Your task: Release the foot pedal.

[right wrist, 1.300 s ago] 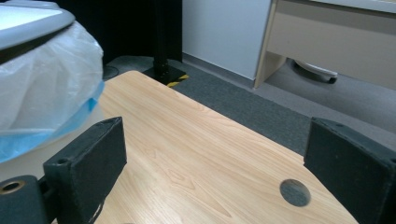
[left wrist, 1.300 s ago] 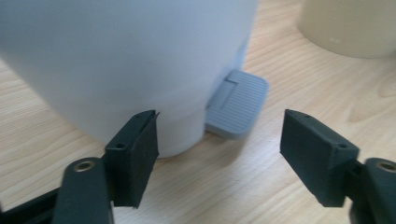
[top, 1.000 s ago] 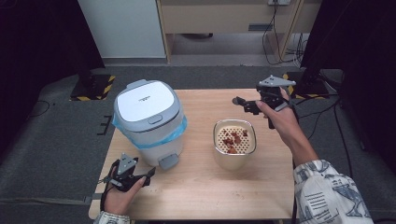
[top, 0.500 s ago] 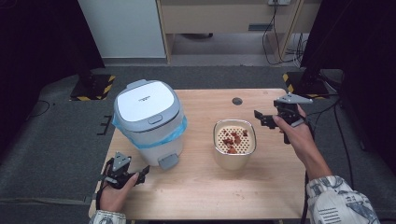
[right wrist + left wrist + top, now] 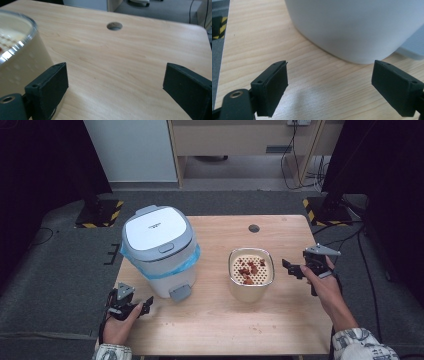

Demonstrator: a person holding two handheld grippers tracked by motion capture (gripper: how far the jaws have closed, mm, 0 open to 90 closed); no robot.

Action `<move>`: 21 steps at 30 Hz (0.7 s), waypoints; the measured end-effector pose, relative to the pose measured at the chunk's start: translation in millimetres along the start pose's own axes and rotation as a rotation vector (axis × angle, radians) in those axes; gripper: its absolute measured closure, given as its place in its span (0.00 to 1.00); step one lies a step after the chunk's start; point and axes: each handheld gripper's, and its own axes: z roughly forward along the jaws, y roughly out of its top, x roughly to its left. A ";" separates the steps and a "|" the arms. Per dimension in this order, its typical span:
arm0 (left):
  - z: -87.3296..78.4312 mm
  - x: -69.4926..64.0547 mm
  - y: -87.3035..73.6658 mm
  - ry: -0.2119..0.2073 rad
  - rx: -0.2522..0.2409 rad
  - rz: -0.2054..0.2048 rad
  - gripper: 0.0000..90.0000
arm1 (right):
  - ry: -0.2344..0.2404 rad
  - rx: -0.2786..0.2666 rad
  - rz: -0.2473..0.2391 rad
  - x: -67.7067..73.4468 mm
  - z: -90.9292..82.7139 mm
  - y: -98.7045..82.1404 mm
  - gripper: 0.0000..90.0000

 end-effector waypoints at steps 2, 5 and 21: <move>3.3 1.1 -0.9 0.001 0.016 0.003 0.14 | -0.016 0.018 0.013 -2.2 2.9 -9.8 0.07; 12.4 1.1 -2.6 0.002 0.052 0.025 0.14 | -0.043 0.054 0.025 -5.0 8.1 -23.7 0.07; 25.8 2.9 -9.5 -0.020 0.074 0.010 0.07 | -0.101 0.220 0.011 -0.7 30.0 -62.5 0.07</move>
